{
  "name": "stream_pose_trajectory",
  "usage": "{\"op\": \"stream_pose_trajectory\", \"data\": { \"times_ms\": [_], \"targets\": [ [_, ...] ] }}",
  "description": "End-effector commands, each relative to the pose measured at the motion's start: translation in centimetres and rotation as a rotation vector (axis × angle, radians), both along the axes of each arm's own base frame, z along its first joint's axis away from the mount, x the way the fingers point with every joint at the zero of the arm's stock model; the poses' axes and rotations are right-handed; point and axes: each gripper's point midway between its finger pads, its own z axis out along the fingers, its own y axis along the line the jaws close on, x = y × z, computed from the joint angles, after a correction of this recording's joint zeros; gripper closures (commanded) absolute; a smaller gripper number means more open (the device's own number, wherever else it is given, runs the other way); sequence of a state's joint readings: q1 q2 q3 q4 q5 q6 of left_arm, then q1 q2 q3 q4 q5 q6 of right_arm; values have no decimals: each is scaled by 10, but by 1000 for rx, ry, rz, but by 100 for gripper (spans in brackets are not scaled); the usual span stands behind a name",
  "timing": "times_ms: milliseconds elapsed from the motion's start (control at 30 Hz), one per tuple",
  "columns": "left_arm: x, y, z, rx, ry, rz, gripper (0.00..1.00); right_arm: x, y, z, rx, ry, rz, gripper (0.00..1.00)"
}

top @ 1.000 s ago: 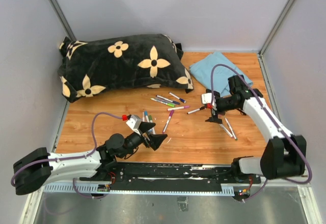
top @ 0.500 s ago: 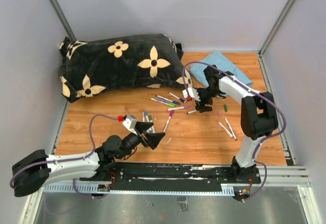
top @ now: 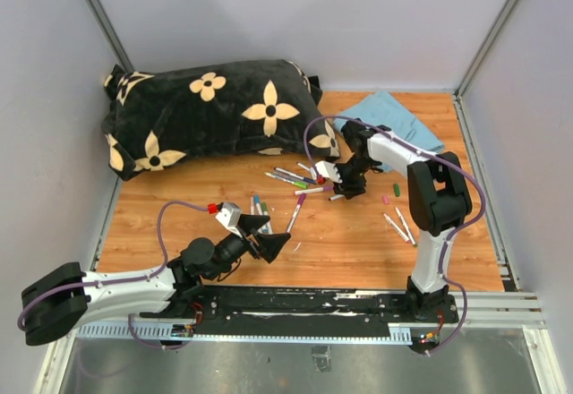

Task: Open the pen caps
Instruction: Pick up the pen from the center of the board.

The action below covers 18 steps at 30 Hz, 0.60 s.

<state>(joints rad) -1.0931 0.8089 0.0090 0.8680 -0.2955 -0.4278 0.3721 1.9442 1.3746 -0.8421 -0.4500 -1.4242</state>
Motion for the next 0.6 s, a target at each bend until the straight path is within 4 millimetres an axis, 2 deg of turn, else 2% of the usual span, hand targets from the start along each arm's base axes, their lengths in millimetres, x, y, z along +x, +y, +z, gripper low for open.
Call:
{"op": "stream_pose_trajectory", "data": {
  "times_ms": [0, 333, 567],
  "targets": [
    [4, 3, 8, -34, -13, 25, 3, -7, 1, -3, -44, 41, 0, 58],
    [4, 5, 9, -41, -18, 27, 3, -12, -1, -10, -80, 48, -4, 72],
    [2, 5, 12, -54, -21, 17, 3, -26, -1, -19, -110, 62, 12, 85]
  ]
}}
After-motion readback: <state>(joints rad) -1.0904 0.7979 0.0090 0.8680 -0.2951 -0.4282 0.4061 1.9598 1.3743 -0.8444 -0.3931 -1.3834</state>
